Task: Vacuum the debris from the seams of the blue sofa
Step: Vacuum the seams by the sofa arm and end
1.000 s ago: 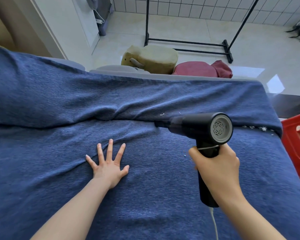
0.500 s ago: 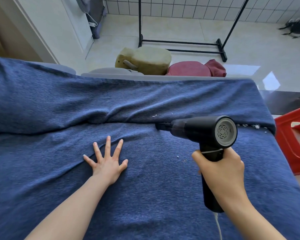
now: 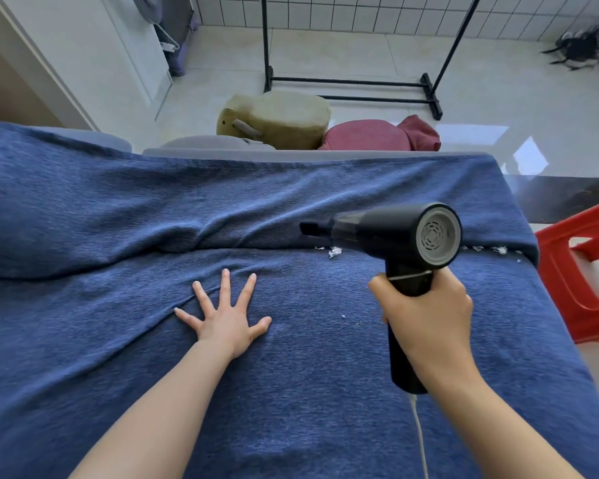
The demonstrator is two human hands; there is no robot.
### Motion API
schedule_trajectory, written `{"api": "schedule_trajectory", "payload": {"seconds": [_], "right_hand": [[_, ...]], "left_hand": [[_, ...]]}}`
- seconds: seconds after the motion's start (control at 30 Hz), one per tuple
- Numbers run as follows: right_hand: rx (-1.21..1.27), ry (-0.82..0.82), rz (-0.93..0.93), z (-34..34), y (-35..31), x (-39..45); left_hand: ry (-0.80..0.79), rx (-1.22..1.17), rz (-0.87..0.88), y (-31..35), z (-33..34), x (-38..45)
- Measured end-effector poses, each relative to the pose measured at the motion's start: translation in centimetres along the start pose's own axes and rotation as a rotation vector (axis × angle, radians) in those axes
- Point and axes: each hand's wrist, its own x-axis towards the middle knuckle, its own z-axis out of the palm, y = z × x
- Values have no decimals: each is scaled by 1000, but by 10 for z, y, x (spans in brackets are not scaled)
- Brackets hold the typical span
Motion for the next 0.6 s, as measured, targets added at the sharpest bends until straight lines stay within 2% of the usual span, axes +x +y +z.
{"api": "schedule_trajectory", "payload": {"seconds": [0.47,0.6], "right_hand": [[11,-3,25,-30,37,-10],[31,-6,70,-25,43,-6]], "left_hand": [[68,-8,5,13,8,-6],[-12,-24,155,57,17,-24]]}}
